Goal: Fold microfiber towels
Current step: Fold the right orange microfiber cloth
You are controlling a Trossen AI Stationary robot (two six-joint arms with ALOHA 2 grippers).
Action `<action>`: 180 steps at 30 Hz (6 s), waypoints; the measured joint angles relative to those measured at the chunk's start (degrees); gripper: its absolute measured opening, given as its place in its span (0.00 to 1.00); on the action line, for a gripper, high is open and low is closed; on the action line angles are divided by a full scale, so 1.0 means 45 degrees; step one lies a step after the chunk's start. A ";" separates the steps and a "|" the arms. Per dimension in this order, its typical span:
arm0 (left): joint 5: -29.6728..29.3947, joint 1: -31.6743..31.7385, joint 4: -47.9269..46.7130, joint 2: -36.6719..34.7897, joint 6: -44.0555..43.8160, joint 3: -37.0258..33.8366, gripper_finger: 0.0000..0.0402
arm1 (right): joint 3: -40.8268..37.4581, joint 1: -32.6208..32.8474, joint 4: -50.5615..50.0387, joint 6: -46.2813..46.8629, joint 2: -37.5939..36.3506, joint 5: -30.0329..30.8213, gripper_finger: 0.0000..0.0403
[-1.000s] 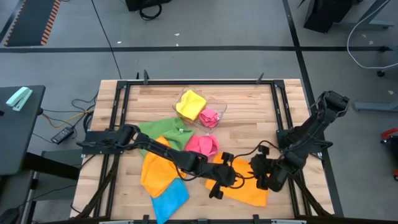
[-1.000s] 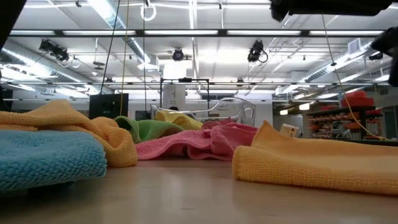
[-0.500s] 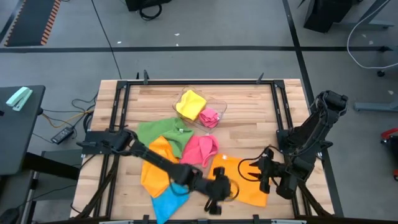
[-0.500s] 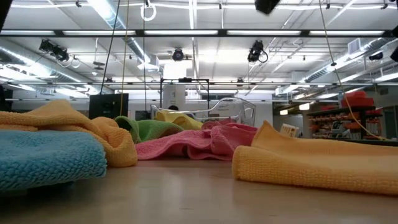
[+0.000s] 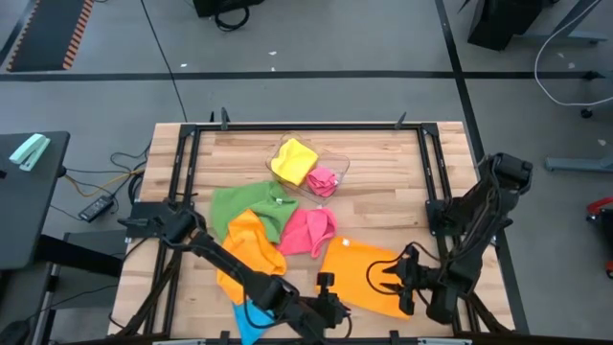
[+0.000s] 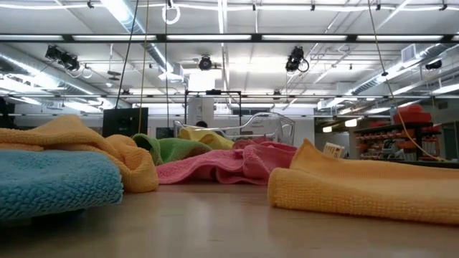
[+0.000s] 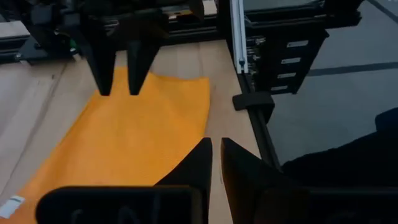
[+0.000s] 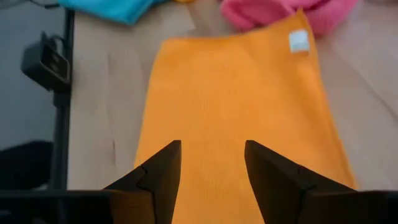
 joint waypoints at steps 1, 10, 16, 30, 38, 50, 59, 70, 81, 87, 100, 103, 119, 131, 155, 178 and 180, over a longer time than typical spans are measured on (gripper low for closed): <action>-0.0005 -0.0069 -0.0110 0.0003 -0.0004 0.0005 0.10 | 0.0000 0.0042 0.0002 0.0030 0.0157 -0.0049 0.46; -0.0251 -0.0836 -0.1108 0.0013 -0.1011 0.0005 0.11 | 0.0000 -0.0103 0.0071 0.0372 0.1752 -0.2290 0.46; -0.0257 -0.1156 -0.0389 0.0013 -0.1264 0.0005 0.11 | -0.0005 -0.1036 0.1231 -0.1719 0.2879 -0.2097 0.46; -0.0255 -0.1233 0.0162 0.0013 -0.1279 0.0005 0.11 | 0.0063 -0.2804 0.1115 -0.1892 0.3083 -0.3539 0.46; -0.0262 -0.1478 0.0168 0.0013 -0.2002 0.0005 0.10 | 0.0066 -0.2804 -0.2299 0.3953 0.3030 -0.3500 0.46; -0.0260 -0.1729 0.0166 0.0013 -0.1991 0.0005 0.10 | 0.0044 -0.2520 -0.3796 0.4361 0.1063 -0.3948 0.46; -0.0297 -0.1734 0.0196 0.0013 -0.2409 0.0005 0.11 | 0.0063 -0.0152 -0.4058 0.3092 -0.0606 -0.3282 0.46; -0.0348 -0.1782 0.0200 0.0013 -0.2414 0.0005 0.11 | 0.0068 0.1012 -0.4191 0.1479 0.1592 -0.4284 0.45; -0.0348 -0.1792 0.0205 0.0013 -0.2402 0.0005 0.12 | 0.0063 -0.0441 -0.0801 0.0011 0.2422 -0.4546 0.39; -0.0348 -0.1792 0.0205 0.0013 -0.2396 0.0005 0.11 | 0.0064 -0.1596 0.1666 -0.2215 0.2417 -0.4660 0.37; -0.0348 -0.1872 0.0200 0.0013 -0.2322 0.0005 0.12 | 0.2176 -0.1713 -0.0442 -0.4016 0.2404 -0.4754 0.36; -0.0343 -0.1879 0.0196 0.0013 -0.2322 0.0005 0.12 | 0.2399 -0.1251 -0.0581 -0.4393 0.2388 -0.4668 0.36; -0.0336 -0.2394 -0.0193 0.0013 -0.2297 0.0005 0.11 | 0.2001 -0.0133 0.2237 -0.6811 0.2402 -0.2527 0.42; -0.0343 -0.2335 -0.0174 0.0013 -0.2288 0.0005 0.12 | 0.1980 -0.0443 -0.0808 -0.5115 0.3390 -0.2818 0.46; -0.0392 -0.2224 -0.0183 0.0013 -0.2297 0.0005 0.12 | 0.2195 -0.2951 0.3123 -0.7715 0.3580 -0.3822 0.46; -0.0391 -0.2229 -0.0183 0.0013 -0.2298 0.0005 0.12 | 0.2200 -0.1214 0.4436 -1.0440 0.4869 -0.2803 0.46; -0.0391 -0.2229 -0.0185 0.0013 -0.2305 0.0005 0.12 | 0.2218 -0.1221 0.4777 -1.0784 0.5023 -0.2915 0.46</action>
